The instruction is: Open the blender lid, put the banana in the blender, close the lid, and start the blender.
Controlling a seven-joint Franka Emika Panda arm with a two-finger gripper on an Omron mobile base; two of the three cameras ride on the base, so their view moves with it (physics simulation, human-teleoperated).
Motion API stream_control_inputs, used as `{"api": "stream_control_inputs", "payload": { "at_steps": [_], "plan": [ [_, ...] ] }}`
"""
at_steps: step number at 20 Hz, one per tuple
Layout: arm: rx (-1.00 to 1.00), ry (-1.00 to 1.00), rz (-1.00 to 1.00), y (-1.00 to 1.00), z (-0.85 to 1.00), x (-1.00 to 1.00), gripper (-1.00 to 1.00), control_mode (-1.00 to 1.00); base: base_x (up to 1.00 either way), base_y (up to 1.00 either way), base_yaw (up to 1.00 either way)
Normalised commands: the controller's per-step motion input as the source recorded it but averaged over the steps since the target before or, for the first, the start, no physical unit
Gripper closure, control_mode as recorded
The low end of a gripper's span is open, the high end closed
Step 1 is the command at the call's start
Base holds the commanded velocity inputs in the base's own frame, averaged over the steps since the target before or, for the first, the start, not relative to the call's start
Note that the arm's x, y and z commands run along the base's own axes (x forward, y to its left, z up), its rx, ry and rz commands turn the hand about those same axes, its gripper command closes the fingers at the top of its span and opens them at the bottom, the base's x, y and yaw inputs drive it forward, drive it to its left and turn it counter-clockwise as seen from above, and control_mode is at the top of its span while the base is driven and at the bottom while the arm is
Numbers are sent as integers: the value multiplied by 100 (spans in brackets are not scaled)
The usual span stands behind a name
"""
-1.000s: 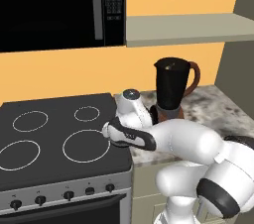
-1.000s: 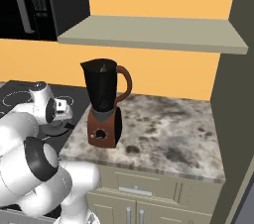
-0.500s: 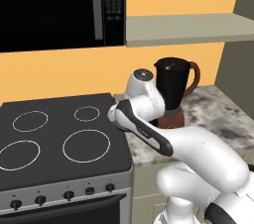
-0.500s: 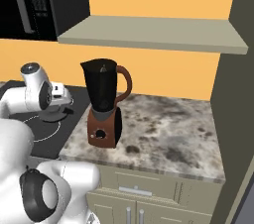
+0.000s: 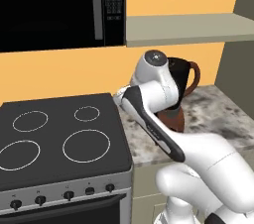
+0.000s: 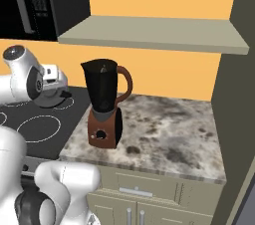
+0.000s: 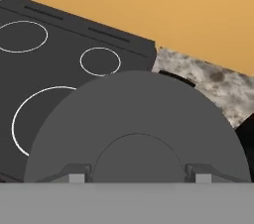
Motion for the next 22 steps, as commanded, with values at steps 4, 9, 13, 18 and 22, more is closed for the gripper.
{"api": "stream_control_inputs", "payload": {
  "at_steps": [4, 9, 13, 18, 22],
  "plan": [
    [-4, -7, 0, -35, 100, -23, 100, -100, 0, 0, 0],
    [-5, -5, 0, -47, 100, -24, 100, -100, 0, 0, 0],
    [-4, -5, 0, -59, 100, -10, 100, -100, 0, 0, 0],
    [-3, 0, 0, -63, 77, 6, 100, -100, 0, 0, 0],
    [0, 5, 0, -49, 8, 36, 100, -100, 0, 0, 0]
  ]
}}
